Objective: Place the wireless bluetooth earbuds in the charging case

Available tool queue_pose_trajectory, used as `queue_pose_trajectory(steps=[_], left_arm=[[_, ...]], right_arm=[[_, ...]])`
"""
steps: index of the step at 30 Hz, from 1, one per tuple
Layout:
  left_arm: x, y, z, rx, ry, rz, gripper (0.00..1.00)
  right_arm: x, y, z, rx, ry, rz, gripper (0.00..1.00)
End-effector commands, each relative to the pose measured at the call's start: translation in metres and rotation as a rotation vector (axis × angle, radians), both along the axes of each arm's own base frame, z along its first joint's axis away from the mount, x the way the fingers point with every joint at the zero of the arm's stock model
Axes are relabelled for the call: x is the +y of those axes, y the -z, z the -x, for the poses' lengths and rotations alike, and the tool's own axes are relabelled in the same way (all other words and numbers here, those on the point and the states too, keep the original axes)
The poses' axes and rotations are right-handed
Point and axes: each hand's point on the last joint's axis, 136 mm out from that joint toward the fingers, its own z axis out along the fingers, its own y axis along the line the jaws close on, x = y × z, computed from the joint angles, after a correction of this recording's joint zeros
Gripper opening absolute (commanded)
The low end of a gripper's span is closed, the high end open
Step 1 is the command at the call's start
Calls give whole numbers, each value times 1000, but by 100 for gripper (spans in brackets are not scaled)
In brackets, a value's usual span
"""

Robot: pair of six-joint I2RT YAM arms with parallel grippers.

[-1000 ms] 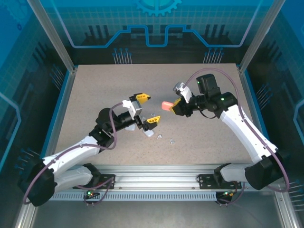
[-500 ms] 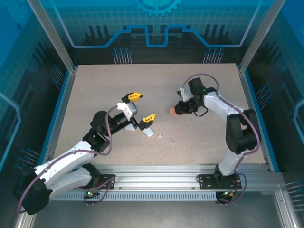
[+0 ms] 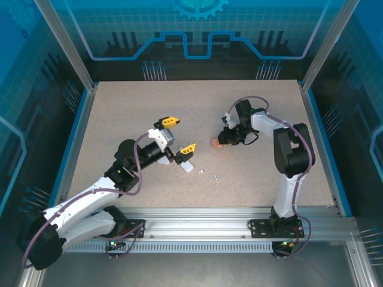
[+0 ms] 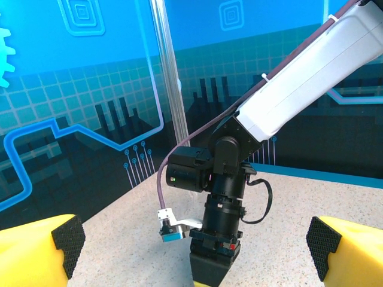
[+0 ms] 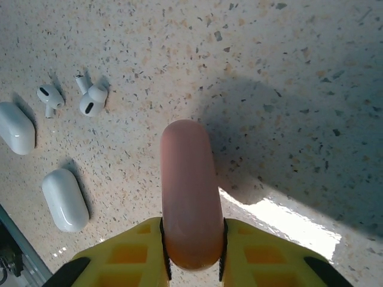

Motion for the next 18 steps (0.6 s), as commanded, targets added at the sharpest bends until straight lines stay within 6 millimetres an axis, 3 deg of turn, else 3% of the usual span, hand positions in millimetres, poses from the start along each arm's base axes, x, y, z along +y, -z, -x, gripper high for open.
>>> queue_pose_trajectory(steps=[1,11,18], left_arm=[[3,4,-8,25,-39,-14,99],[8,9,-18,66,-93,-27,99],[22,13,-35,178,-182,-4,99]], right_arm=[[-3,0,-2,26,23,-25,29],[-30,0,-6,-17,57,109,51],[-51,-33,-4,-135,79,238,61]])
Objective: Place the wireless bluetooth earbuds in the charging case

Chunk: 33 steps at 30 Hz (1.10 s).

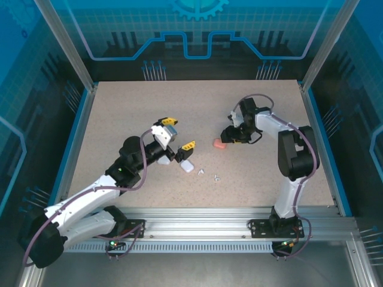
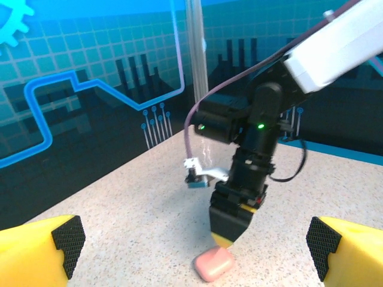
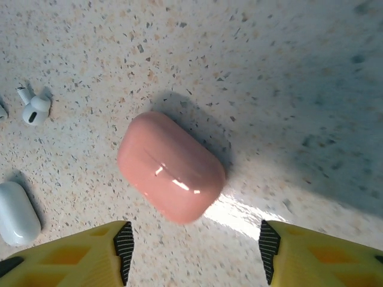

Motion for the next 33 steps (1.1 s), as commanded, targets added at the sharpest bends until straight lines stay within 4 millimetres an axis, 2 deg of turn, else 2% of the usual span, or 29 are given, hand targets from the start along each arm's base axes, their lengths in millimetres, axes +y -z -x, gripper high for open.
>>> queue_pose_trajectory(steps=[1,7,12,18,21,27,33], left_arm=[[17,-9,-17,76,-91,67,99],[70,-3,-47,237,-245,245,99],[112,6,-58,318,-370,292,99],[153,14,-55,371,-494,315,99],[167,20,-52,391,-536,336,99],[179,27,-47,407,-571,362,99],[182,27,-45,404,-577,361,99]], right_arm=[[-13,-29,7,-68,1,83,63],[9,-54,41,-123,-82,229,76],[51,-64,73,-126,-176,297,86],[103,-57,105,-69,-342,401,93],[126,-51,112,-60,-417,450,95],[164,-33,116,-46,-520,508,98],[180,-9,118,4,-572,565,97]])
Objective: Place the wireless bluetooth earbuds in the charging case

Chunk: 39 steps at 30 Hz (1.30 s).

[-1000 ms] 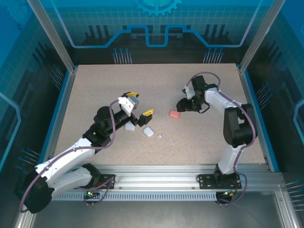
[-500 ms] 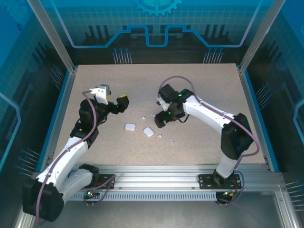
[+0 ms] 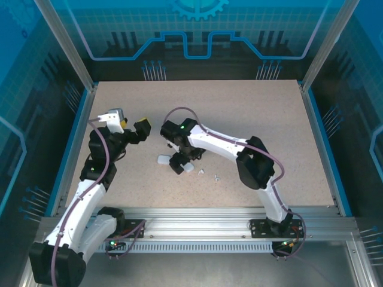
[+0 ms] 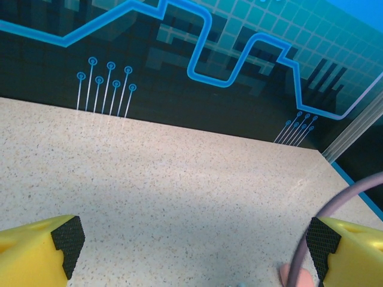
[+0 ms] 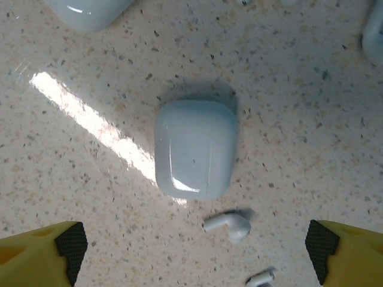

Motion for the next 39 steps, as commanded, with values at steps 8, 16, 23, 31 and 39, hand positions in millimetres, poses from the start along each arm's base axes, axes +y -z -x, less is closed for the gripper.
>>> queue_pose_trajectory(steps=[8,16,23,31,39], left_arm=[[5,10,4,24,-18,14,99],[6,14,3,30,-23,24,99],[6,14,3,30,-22,26,99],[6,16,3,34,-27,34,99],[6,18,2,42,-26,39,99]], right_arm=[[1,30,9,87,-31,110,86],[8,48,7,123,-12,97,76],[7,58,3,130,7,98,70],[5,66,-2,128,31,100,67],[0,72,-8,107,41,114,59]])
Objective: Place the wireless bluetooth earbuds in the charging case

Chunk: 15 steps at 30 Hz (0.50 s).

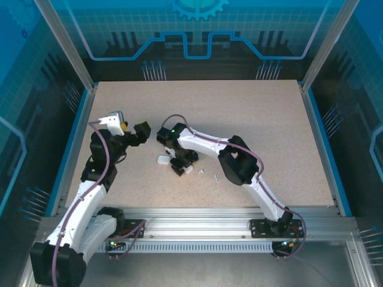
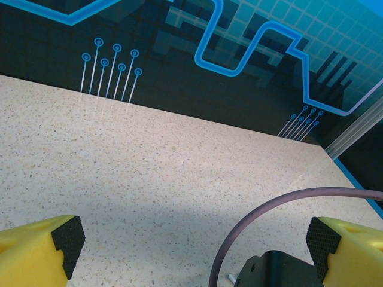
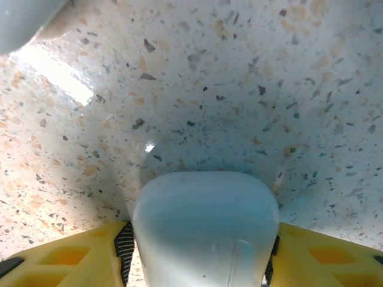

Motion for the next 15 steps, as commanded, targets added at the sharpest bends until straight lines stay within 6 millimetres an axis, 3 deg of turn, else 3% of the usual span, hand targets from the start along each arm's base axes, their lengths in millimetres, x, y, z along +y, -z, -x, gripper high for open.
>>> queue_pose_trajectory(steps=[1,15], left_arm=[[3,2,0,4,-14,15,99],[-4,1,-3,25,18,73,99]], right_arm=[[-9,14,-10,-20,33,27,58],[-20,-18,-26,-126,30,-68,49]])
